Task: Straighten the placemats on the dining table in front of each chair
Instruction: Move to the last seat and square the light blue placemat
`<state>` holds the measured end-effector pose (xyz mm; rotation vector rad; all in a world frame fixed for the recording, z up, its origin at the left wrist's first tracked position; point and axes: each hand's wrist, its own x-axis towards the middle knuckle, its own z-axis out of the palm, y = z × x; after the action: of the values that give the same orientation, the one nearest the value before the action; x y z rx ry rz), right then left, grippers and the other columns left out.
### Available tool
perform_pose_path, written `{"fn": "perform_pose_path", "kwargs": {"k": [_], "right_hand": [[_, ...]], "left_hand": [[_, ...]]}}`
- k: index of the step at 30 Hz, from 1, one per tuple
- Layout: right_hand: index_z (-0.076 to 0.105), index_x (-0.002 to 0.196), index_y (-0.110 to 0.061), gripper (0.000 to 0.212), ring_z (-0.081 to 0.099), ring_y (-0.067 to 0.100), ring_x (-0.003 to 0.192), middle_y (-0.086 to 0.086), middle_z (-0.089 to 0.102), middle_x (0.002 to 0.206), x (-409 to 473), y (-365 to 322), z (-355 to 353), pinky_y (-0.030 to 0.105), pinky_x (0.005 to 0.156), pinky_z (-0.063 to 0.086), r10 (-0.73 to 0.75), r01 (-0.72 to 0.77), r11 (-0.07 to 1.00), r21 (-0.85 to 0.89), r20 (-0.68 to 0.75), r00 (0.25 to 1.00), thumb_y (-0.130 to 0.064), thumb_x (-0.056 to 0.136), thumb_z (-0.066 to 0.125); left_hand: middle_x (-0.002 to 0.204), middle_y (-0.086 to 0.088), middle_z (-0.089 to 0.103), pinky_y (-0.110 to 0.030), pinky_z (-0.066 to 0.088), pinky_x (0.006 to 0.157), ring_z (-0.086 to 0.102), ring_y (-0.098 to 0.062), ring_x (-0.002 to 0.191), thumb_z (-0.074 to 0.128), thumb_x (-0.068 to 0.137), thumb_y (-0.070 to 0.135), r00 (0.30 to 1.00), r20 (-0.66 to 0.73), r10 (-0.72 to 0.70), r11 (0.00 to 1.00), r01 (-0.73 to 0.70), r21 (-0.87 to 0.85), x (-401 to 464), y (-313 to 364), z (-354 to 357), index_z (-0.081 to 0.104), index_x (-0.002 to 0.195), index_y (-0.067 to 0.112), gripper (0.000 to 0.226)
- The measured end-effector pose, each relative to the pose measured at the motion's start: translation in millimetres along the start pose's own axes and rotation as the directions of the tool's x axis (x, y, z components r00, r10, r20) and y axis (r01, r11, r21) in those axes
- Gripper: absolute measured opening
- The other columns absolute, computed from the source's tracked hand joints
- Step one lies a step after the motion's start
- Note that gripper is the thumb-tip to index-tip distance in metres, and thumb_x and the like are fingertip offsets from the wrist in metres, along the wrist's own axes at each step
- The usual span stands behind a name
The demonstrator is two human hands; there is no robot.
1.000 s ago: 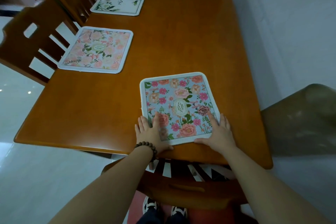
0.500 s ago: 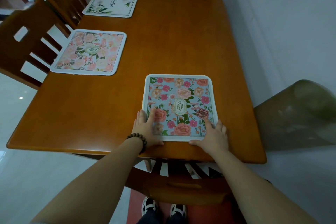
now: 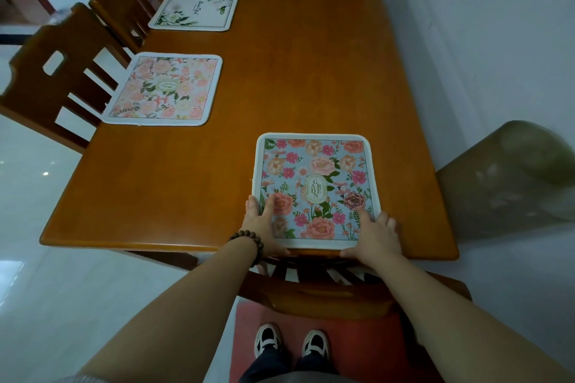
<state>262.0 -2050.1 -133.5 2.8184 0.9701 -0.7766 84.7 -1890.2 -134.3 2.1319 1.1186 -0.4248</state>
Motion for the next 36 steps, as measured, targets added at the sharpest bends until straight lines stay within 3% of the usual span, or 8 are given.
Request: {"fn": "perform_pose_path", "kwargs": {"k": [6,11,16,18,25,32,36], "right_hand": [[0.02,0.14,-0.024,0.106,0.028,0.03,0.122,0.015,0.031,0.133,-7,0,-3,0.038,0.097,0.037,-0.002,0.002,0.999,-0.038,0.011,1.0,-0.052,0.059,0.083],[0.019,0.14,-0.024,0.107,0.026,0.032,0.125,0.017,0.027,0.137,-8,0,-2,0.04,0.1,0.036,-0.016,0.016,1.0,-0.016,-0.003,1.0,-0.05,0.06,0.083],[0.0,0.148,-0.029,0.122,-0.009,0.038,0.142,0.022,-0.016,0.154,-6,2,-1,0.049,0.114,0.015,-0.045,0.042,0.997,0.06,0.043,0.998,-0.045,0.062,0.084],[-0.004,0.149,-0.031,0.124,-0.013,0.037,0.142,0.02,-0.022,0.153,-5,2,0,0.049,0.115,0.012,-0.037,0.032,0.995,0.093,0.056,0.998,-0.044,0.062,0.084],[0.002,0.149,-0.034,0.122,-0.008,0.034,0.142,0.018,-0.013,0.156,-1,4,0,0.048,0.114,0.017,-0.088,0.085,0.987,0.139,0.019,0.996,-0.05,0.059,0.084],[0.006,0.148,-0.037,0.119,-0.006,0.034,0.142,0.018,-0.01,0.156,-2,6,6,0.048,0.113,0.019,-0.119,0.118,0.981,0.152,-0.002,0.993,-0.052,0.059,0.083],[0.006,0.148,-0.038,0.118,-0.004,0.034,0.142,0.018,-0.009,0.156,-1,7,7,0.049,0.113,0.02,-0.125,0.126,0.981,0.145,-0.014,0.992,-0.055,0.058,0.082]], "left_hand": [[0.152,-0.009,-0.032,-0.042,0.022,0.116,-0.013,-0.029,0.144,0.087,0.063,0.034,0.999,0.032,-0.022,0.998,0.02,0.059,-7,2,2,-0.016,0.148,0.033,0.133],[0.152,-0.019,-0.029,-0.041,0.013,0.118,-0.017,-0.033,0.143,0.085,0.067,0.036,1.0,0.005,-0.03,0.97,0.028,0.243,-8,5,6,-0.022,0.146,0.027,0.133],[0.154,-0.024,-0.021,-0.045,0.006,0.118,-0.015,-0.036,0.143,0.082,0.071,0.037,0.995,-0.052,-0.083,0.956,0.094,0.278,-6,5,6,-0.019,0.148,0.024,0.127],[0.154,-0.024,-0.018,-0.044,0.007,0.118,-0.014,-0.036,0.143,0.082,0.07,0.04,0.995,-0.054,-0.083,0.958,0.095,0.27,-5,3,5,-0.018,0.148,0.022,0.128],[0.157,-0.016,-0.011,-0.039,0.011,0.118,-0.01,-0.029,0.145,0.084,0.067,0.035,0.995,-0.073,-0.063,0.982,0.075,0.172,-2,-4,0,-0.013,0.149,0.017,0.128],[0.155,-0.013,0.005,-0.04,0.025,0.114,0.008,-0.029,0.143,0.084,0.066,0.039,0.992,-0.12,-0.05,0.974,0.075,0.212,-8,-6,3,-0.006,0.151,0.017,0.126],[0.154,-0.014,0.007,-0.039,0.026,0.114,0.009,-0.029,0.143,0.084,0.066,0.036,0.992,-0.12,-0.043,0.977,0.067,0.203,-8,-8,3,-0.005,0.151,0.018,0.125]]}}
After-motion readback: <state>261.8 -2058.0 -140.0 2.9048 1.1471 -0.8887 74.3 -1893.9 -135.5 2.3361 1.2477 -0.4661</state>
